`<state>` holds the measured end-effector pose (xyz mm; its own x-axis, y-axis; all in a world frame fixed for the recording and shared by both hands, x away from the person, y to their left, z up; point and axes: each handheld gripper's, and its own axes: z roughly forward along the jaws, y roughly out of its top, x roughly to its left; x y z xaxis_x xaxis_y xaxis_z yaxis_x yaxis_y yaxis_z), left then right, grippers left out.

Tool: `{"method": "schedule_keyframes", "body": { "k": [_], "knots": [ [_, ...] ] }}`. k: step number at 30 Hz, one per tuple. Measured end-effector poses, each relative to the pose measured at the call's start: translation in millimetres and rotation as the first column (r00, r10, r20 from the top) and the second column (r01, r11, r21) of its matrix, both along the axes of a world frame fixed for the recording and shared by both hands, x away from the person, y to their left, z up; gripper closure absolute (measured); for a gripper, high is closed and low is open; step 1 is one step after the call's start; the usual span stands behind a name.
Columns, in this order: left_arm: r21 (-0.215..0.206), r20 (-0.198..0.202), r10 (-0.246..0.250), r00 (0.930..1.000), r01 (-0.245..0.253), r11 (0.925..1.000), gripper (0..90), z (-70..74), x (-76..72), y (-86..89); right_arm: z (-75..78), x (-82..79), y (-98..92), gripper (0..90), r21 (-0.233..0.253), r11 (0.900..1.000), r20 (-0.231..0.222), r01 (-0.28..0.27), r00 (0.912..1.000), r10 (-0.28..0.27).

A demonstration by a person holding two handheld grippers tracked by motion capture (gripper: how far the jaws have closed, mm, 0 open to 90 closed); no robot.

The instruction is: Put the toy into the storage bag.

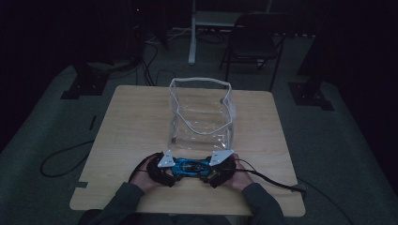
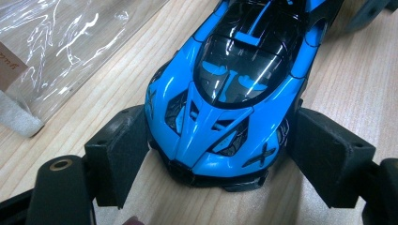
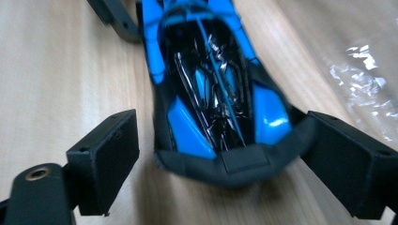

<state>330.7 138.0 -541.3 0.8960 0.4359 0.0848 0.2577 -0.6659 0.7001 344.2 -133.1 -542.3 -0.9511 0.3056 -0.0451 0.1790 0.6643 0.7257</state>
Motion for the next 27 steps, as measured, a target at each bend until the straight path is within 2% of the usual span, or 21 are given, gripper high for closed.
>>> {"method": "schedule_keyframes", "body": {
  "k": [2,4,6,8,12,14,19,23,27],
  "knots": [
    [0.002,0.005,0.0,1.0,0.0,1.0,22.0,0.3,-0.5,0.0,-5.0,2.1,3.0,10.6,-0.01,1.0,-0.01,-0.012,0.9999,0.012],
    [0.0,0.008,-0.001,1.0,0.001,1.0,22.3,0.8,-0.8,0.3,-6.0,3.9,1.6,12.0,-0.002,1.0,-0.023,-0.025,0.9994,0.025],
    [-0.004,0.014,-0.004,0.9999,0.004,1.0,22.3,1.5,-1.5,0.3,-5.6,5.7,-2.0,20.7,0.013,1.0,-0.038,-0.019,0.9991,0.019],
    [0.002,0.02,-0.004,0.9998,0.004,1.0,22.1,1.5,-2.1,-0.6,-5.2,7.0,-6.4,23.9,0.026,0.999,-0.048,-0.026,0.9985,0.027],
    [0.005,0.024,-0.003,0.9997,0.002,1.0,19.8,0.8,-2.2,-2.8,-1.1,3.3,-6.6,24.7,0.019,0.999,-0.004,-0.035,0.9994,0.035],
    [0.001,0.022,-0.002,0.9998,0.002,1.0,18.9,0.5,-1.5,-3.2,3.4,1.8,-7.6,24.9,0.038,0.999,0.01,-0.037,0.9993,0.037],
    [-0.006,0.037,0.004,0.9993,-0.004,1.0,18.2,1.0,-0.2,-5.1,10.2,0.7,-10.9,25.1,0.047,0.999,0.019,-0.024,0.9995,0.023],
    [-0.016,0.084,0.006,0.9964,-0.004,0.9999,15.8,4.9,-4.1,-9.1,17.4,-0.4,-10.8,25.3,0.045,0.999,0.011,-0.014,0.9998,0.013],
    [-0.046,0.076,-0.043,0.9962,0.047,0.9978,14.7,11.9,-2.9,-16.3,23.1,-2.2,-9.1,25.4,0.051,0.999,0.031,-0.017,0.9994,0.015]
  ]
}}
